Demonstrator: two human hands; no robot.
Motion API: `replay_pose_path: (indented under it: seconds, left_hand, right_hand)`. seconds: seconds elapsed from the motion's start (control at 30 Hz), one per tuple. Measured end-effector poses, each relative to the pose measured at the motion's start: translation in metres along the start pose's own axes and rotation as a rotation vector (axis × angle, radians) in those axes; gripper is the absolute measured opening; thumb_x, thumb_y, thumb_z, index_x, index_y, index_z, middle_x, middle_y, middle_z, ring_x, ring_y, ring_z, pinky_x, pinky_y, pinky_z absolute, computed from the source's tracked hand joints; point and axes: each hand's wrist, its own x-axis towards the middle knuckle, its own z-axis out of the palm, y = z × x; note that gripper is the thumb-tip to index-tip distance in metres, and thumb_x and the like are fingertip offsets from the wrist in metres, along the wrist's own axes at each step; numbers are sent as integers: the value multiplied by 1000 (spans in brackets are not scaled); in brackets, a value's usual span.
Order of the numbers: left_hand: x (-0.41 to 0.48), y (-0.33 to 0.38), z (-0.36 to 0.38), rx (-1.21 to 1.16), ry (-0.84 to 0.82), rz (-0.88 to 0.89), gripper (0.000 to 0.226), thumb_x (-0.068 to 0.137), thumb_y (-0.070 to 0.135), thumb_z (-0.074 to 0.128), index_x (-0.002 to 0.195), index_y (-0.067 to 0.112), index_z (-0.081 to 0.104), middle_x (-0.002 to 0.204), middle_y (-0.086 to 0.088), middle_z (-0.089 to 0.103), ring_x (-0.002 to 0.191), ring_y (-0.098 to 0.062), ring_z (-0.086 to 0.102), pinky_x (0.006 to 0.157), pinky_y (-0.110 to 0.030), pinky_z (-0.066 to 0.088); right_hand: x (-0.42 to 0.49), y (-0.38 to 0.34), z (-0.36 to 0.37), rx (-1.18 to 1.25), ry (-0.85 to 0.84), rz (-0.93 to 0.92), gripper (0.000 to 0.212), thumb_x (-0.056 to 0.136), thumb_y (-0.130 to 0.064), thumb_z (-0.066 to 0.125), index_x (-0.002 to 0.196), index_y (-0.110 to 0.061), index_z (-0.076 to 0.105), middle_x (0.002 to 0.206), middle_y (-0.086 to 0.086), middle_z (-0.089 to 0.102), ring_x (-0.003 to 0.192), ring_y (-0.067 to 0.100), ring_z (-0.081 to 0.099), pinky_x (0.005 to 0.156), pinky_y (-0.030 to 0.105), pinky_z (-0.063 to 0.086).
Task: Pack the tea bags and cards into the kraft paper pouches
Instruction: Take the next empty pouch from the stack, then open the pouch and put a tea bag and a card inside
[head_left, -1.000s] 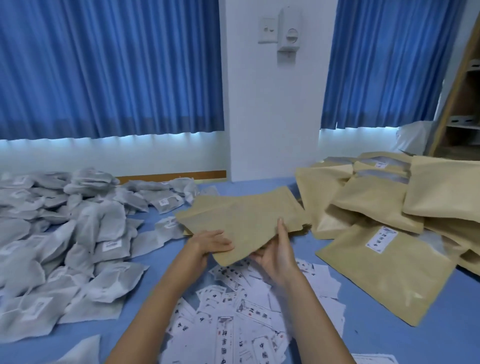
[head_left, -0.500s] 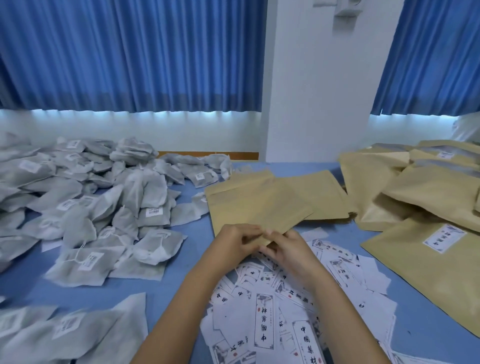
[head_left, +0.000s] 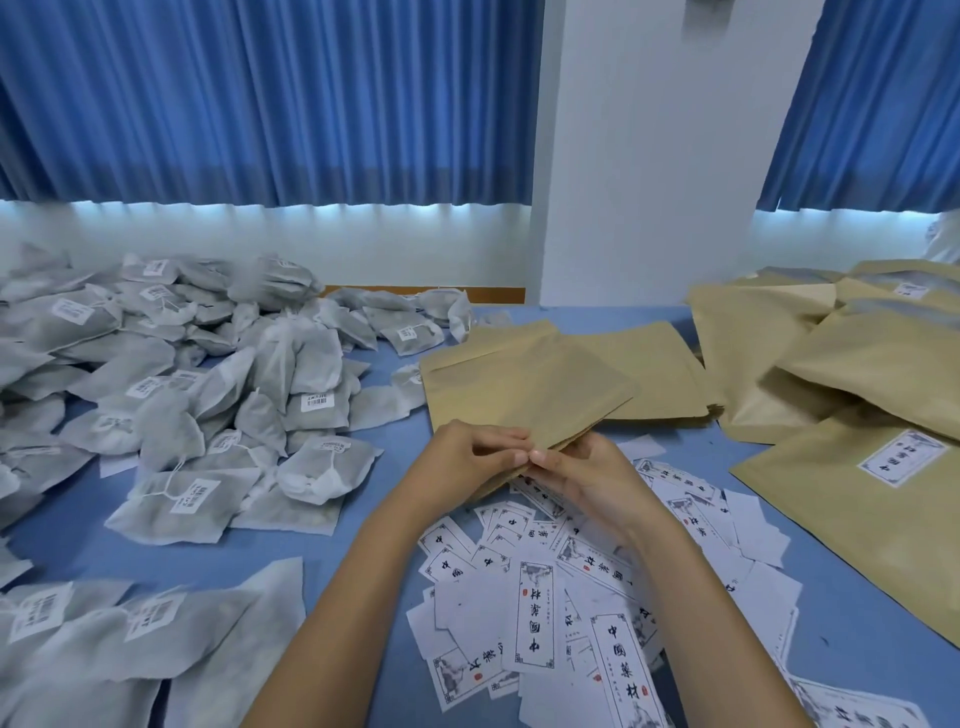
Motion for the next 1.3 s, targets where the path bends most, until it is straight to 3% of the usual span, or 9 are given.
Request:
replay_pose_path:
  seconds: [0.13,0.27,0.37,0.47,0.73,0.9,1.03,1.2,1.3]
  left_hand:
    - [-1,1,0,66,63,37,15,86,22,67,98,28,76,103,22,70,93,12,61,76,-1,42]
    - [0,3,23,473,70,164,31,84,18,66,114,8,68,116,-1,63,100,-15,61,86,-27,48]
    - [0,9,37,629,62,145,27,92,22,55,103,0,66,109,-10,59,94,-25,59,80,-37,45]
    - [-1,12,40,717,180,93,23,92,17,50,88,-3,61,96,-13,58,83,-27,55,68,-36,40]
    - [-5,10,20,461,590,83,5,91,10,50,87,8,46,80,-12,55,72,-30,50,60,-32,35]
    - [-3,1,28,935,394,26,47,85,8,54,127,26,47,108,0,48,93,-21,53,58,-31,33]
    - [-3,2,28,715,312,264,67,76,-14,46,130,24,58,121,-3,54,95,-25,58,69,-33,48]
    - [-7,14,2,221,825,452,61,50,-20,38,91,5,76,98,-4,71,88,-10,65,82,-13,48]
    - [-12,20,-17,92,801,412,61,50,-24,36,86,5,76,95,-3,71,91,-12,66,83,-9,45]
  right_hand:
    - [1,1,-2,7,9,9,40,76,-1,70,114,4,57,108,13,71,105,26,67,83,28,56]
    - [7,11,4,-173,136,17,22,81,19,50,89,4,64,84,15,69,86,26,67,78,31,55]
    - [8,13,8,-280,333,1,12,83,11,47,80,5,57,71,20,61,69,29,58,75,42,48]
    - [8,15,14,-401,379,-63,21,92,2,45,74,-5,53,59,7,62,56,18,56,64,30,47]
    - [8,23,37,-503,462,-92,23,92,1,47,73,-11,49,61,1,57,53,8,65,58,23,45]
    - [8,20,33,-352,496,-57,14,81,4,51,70,-4,54,59,7,55,57,22,56,58,34,52]
    - [9,12,25,-170,510,-36,20,85,3,46,91,-1,64,72,15,70,60,23,69,48,25,53]
    - [8,13,10,-345,559,-22,58,82,16,28,97,-29,62,53,12,56,33,15,46,34,23,37]
    - [10,13,17,-345,497,5,72,81,16,27,107,-43,59,47,5,55,37,16,43,37,20,34]
